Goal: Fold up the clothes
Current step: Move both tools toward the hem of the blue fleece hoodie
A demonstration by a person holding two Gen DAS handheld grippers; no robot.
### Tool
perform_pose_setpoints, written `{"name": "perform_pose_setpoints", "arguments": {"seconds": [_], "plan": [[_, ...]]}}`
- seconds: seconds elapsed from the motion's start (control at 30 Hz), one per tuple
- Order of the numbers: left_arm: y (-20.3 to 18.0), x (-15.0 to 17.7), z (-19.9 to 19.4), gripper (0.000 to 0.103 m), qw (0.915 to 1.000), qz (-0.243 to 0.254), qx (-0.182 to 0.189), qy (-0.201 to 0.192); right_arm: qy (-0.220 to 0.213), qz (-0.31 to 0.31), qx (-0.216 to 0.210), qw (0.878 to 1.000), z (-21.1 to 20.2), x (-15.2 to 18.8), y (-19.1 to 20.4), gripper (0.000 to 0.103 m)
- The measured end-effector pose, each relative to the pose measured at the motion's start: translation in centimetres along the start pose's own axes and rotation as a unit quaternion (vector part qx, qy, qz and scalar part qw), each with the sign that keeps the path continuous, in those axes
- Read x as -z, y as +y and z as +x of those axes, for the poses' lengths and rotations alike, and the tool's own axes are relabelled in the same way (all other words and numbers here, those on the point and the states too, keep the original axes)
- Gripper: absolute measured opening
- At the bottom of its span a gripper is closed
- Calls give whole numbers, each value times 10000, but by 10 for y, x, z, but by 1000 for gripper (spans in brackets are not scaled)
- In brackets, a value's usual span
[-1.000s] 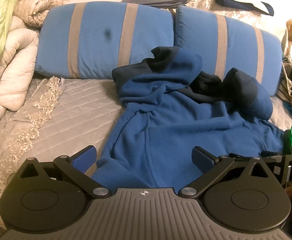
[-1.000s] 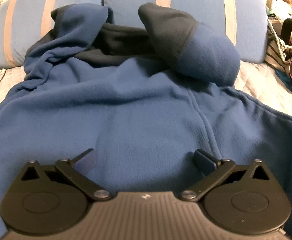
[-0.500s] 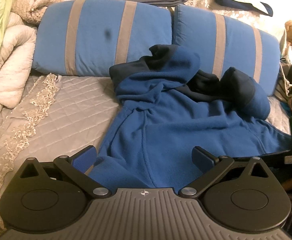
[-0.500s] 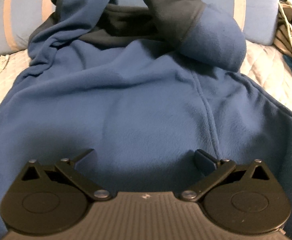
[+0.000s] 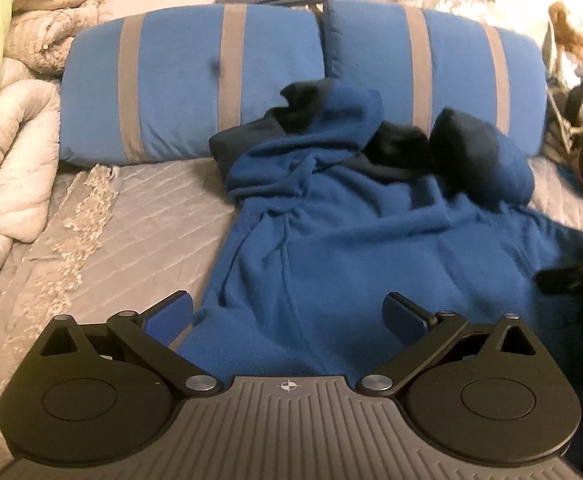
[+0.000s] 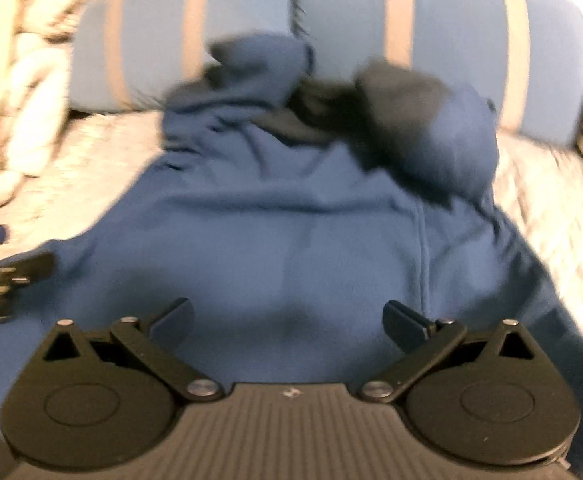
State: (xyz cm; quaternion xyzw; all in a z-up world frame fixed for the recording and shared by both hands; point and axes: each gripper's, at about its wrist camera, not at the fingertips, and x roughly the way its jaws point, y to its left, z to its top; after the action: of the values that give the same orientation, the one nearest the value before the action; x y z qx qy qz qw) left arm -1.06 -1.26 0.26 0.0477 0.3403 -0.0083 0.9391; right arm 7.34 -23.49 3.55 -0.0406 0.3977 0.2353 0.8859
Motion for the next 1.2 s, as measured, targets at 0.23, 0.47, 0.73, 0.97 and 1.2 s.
{"name": "perform_pose_setpoints", "arguments": {"seconds": [0.23,0.47,0.73,0.97,1.2], "plan": [[9,1,-23,103,9997,33,-146,-184,-738,-565,-95,9956,-69,3,-7,103],[35,-6,-53,103,9984,-76,-80,-548,-1373,-987,288,9852,-108,18,-26,103],[72,10,-77,103,9972,191,162,-699,-1684,-791,372,9818,-132,33,-65,103],[109,40,-89,103,9978,-17,435,-499,-1458,-553,516,9864,-145,45,-96,103],[115,67,-77,103,9984,44,552,-68,-1402,-536,602,9868,-154,61,-118,103]]}}
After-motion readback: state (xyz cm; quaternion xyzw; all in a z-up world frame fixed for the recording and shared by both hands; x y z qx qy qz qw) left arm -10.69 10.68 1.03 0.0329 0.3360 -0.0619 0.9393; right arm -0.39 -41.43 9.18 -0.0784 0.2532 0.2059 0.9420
